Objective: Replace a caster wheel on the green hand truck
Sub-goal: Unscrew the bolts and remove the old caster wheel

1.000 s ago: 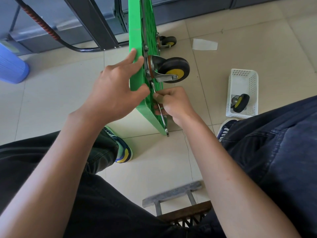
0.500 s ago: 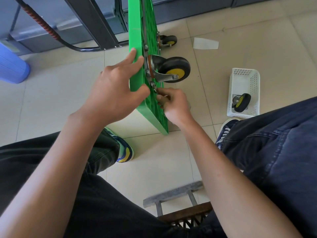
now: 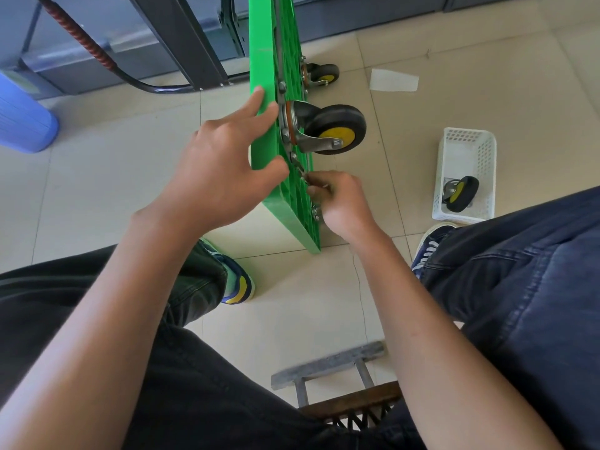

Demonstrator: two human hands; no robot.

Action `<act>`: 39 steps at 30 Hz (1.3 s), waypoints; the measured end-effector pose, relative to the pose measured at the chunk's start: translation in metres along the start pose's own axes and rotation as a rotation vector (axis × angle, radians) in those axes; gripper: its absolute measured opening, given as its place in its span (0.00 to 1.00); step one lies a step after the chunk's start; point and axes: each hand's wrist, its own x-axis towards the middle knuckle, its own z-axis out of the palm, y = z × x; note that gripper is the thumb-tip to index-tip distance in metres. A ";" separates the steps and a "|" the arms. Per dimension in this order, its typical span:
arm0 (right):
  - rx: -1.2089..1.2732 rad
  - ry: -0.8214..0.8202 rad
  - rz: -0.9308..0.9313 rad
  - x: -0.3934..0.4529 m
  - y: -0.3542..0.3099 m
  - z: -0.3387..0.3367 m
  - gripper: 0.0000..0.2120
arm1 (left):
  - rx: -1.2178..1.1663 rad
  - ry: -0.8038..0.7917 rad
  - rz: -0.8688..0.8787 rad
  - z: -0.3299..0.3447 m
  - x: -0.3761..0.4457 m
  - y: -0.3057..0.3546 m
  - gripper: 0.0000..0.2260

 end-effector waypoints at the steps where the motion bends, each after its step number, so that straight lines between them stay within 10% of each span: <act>1: 0.024 -0.031 0.046 -0.002 0.000 -0.003 0.11 | 0.004 0.000 -0.002 0.000 0.000 -0.001 0.28; 13: 0.790 -0.312 0.497 -0.012 -0.050 -0.036 0.10 | 0.025 -0.005 0.026 0.001 0.001 -0.004 0.28; 39: 0.423 -0.159 0.407 -0.005 -0.059 -0.025 0.08 | 0.018 0.008 0.024 0.001 0.001 0.000 0.31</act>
